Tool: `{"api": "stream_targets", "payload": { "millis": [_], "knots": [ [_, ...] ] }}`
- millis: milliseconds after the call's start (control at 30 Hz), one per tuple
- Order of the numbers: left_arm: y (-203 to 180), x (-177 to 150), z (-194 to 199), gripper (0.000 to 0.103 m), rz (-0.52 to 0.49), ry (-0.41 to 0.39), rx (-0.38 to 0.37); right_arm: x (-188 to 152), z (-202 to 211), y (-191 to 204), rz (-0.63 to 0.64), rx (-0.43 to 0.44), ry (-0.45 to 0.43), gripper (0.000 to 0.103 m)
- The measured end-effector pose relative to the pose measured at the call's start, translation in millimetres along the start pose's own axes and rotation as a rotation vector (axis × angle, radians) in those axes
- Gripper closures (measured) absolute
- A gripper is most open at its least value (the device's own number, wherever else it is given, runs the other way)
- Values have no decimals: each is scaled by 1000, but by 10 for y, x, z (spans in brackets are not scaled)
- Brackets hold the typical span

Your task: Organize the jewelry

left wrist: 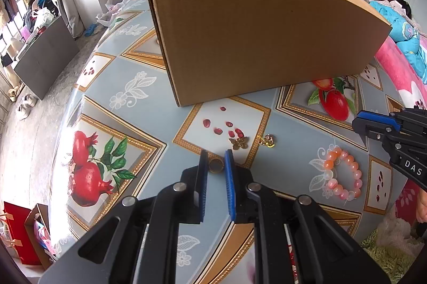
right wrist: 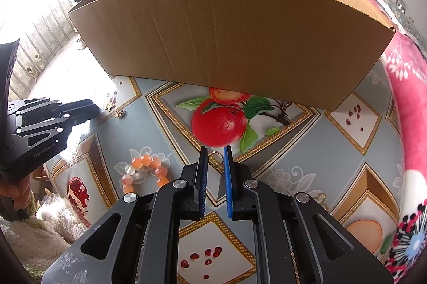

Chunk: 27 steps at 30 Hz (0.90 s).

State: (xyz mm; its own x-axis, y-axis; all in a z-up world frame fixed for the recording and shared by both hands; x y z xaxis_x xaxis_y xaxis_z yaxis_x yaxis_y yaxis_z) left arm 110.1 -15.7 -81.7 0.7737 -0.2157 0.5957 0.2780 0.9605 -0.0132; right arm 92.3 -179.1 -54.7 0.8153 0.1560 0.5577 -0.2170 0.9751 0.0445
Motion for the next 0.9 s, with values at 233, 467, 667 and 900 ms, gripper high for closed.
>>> {"api": "stream_targets", "payload": {
  "millis": [233,467,667,900],
  "knots": [
    [-1,4,1,91,-1,1,0,-4,-5,17,-2,1,1,93],
    [-4,5,1,91,1,1,-1,-2,-7,21,-3,1,-2,93],
    [-3,2,-1,91,2,2,0,0,-1,23,-7,1,-6,93],
    [2,-8,7,91,9,5,1,-4,28,35,-10,1,-15,93]
  ]
}}
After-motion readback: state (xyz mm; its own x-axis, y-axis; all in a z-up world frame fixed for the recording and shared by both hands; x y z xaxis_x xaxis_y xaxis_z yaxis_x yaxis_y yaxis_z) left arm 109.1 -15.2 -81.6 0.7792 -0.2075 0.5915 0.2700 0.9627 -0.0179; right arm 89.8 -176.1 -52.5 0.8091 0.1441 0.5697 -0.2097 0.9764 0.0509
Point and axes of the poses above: each gripper's, at about its wrist camera, not at the fingertips, and z roughly against the way its jaws point, y to its left, x to its top, the point moved 7 cm from there along -z, roughly the way its jaws point, and after that the axes turned 7 degrees about -y, right-handed, at the moved point
